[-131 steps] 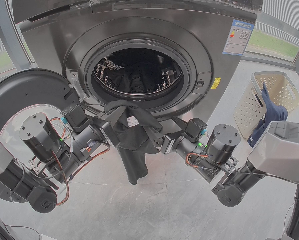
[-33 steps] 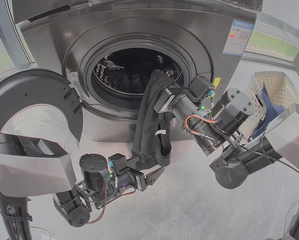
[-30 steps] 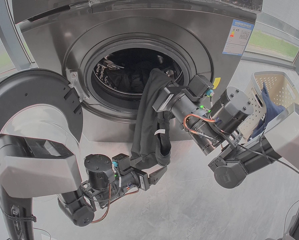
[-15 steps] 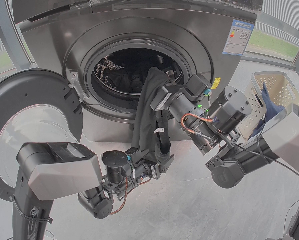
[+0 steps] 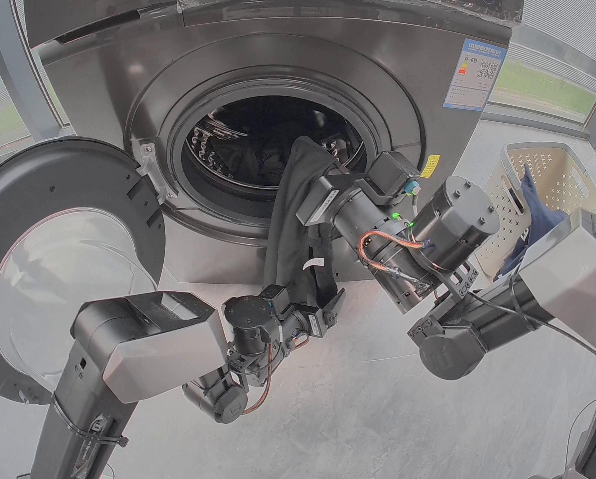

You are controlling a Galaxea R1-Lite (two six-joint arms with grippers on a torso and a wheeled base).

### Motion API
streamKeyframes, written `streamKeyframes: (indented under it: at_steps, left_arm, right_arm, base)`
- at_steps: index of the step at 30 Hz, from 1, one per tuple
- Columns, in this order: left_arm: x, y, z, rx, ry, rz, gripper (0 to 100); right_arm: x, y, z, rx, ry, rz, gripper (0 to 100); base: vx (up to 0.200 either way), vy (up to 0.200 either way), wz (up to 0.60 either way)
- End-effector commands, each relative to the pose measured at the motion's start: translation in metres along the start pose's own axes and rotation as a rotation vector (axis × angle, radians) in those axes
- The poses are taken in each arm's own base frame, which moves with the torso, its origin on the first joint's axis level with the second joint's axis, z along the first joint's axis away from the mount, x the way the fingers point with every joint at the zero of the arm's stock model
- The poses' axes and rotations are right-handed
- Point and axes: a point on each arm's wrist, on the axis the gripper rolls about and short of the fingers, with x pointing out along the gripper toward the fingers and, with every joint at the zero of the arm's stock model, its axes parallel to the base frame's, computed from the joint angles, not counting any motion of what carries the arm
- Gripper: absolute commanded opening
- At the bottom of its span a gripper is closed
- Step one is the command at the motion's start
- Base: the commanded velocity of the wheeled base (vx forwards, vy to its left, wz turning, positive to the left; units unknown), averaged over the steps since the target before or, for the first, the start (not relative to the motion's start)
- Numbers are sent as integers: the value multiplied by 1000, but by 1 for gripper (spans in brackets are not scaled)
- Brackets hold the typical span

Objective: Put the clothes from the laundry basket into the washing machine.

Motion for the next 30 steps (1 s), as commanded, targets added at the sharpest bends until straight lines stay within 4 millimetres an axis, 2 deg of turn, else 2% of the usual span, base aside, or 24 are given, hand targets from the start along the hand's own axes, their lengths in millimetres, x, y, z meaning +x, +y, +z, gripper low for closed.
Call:
streamKeyframes:
  at_steps: [1,4,5,11,15,19,20,21,23,24,25,26,27,28,30]
  left_arm:
    - [5,3,-8,0,0,7,100]
    - [10,4,-6,-1,-24,26,100]
    - [11,4,-6,-2,-32,31,0]
    - [15,7,-1,0,-66,65,0]
    - [9,10,14,3,-77,78,0]
    - [-25,8,41,18,-32,85,0]
    - [-27,7,42,20,-30,83,0]
    - [-48,5,55,27,-2,73,0]
    - [-68,1,66,29,22,46,0]
    - [-77,0,72,31,29,35,0]
    - [-77,0,72,31,29,35,0]
    - [-92,-2,82,33,34,22,0]
    - [-92,-2,82,33,34,22,0]
    - [-105,-4,91,38,33,18,0]
    - [-114,-5,96,55,33,18,0]
  right_arm:
    - [-1,1,-2,1,6,2,0]
    - [-1,0,-2,1,6,1,0]
    - [-1,0,-2,1,6,1,0]
    - [-1,-2,-1,-2,1,-4,0]
    - [-6,-9,-1,-11,18,-21,0]
    - [-15,-31,2,-27,37,-74,0]
    - [-15,-32,2,-26,36,-75,0]
    - [-21,-38,7,-27,39,-85,0]
    - [-28,-46,9,-32,52,-103,0]
    - [-31,-48,11,-24,57,-109,0]
    - [-31,-48,11,-24,57,-109,0]
    - [-37,-48,14,3,69,-114,0]
    - [-37,-48,14,3,69,-114,0]
    - [-45,-49,16,24,86,-123,0]
    - [-52,-48,19,29,103,-118,0]
  base:
    - [0,0,0]
    - [0,0,0]
    - [0,0,0]
    - [0,0,0]
    - [0,0,0]
    - [0,0,0]
    - [0,0,0]
    - [0,0,0]
    - [0,0,0]
    - [0,0,0]
    - [0,0,0]
    - [0,0,0]
    - [0,0,0]
    - [0,0,0]
    - [0,0,0]
